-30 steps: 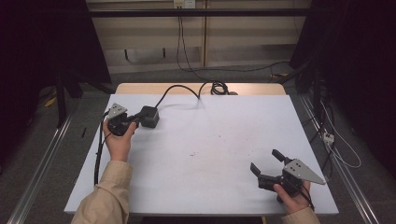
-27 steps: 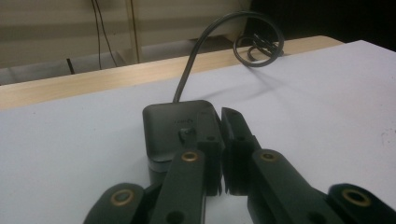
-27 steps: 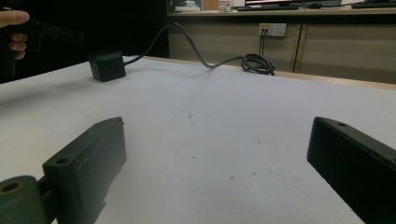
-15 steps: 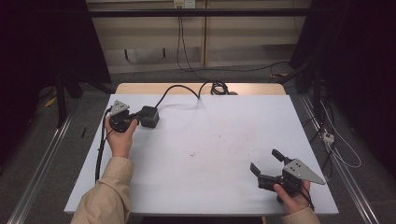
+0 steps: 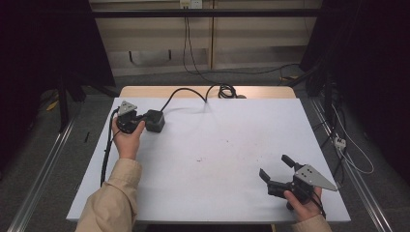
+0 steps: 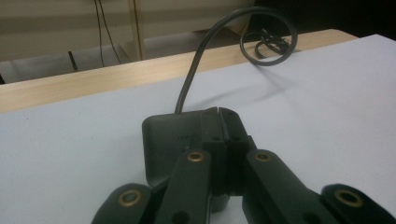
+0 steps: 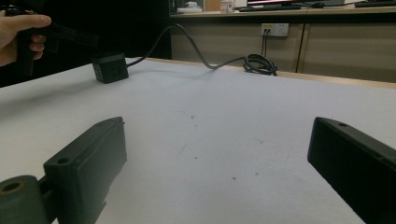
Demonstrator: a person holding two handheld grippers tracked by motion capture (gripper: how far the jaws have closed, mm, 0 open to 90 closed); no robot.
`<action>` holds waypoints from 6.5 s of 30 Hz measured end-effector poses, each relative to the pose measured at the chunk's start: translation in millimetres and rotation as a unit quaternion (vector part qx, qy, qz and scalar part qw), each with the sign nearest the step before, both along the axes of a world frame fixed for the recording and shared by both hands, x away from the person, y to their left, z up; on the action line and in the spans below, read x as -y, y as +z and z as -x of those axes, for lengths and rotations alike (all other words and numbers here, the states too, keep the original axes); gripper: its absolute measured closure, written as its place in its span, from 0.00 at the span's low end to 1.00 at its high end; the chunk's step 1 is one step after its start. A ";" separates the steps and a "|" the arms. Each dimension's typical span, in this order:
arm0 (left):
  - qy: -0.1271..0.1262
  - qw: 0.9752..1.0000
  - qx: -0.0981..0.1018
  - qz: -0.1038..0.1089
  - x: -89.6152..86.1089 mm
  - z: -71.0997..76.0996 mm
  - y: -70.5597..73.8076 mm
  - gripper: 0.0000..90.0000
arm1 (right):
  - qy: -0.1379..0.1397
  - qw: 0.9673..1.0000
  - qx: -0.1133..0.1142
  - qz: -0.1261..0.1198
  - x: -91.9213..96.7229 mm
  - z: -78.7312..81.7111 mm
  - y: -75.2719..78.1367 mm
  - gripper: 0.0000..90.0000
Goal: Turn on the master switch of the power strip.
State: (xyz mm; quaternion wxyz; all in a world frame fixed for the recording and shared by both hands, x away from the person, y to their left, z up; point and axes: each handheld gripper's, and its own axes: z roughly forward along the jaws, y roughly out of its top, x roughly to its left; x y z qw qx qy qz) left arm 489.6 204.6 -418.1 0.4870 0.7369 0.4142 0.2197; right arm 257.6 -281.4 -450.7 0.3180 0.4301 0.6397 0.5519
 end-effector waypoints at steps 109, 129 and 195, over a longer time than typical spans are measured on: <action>0.039 0.999 -0.001 -0.038 8.2 -10.9 -15.2 1.00 | 0.001 1.000 0.000 -0.004 5.4 0.9 -0.5 0.05; 0.045 0.998 0.003 -0.040 10.0 -9.8 -15.7 1.00 | 0.003 1.000 0.000 -0.004 5.1 0.8 -0.4 0.05; 0.068 0.997 -0.005 -0.041 15.7 -6.7 -15.1 1.00 | 0.005 1.000 0.005 -0.003 4.5 0.2 1.1 0.05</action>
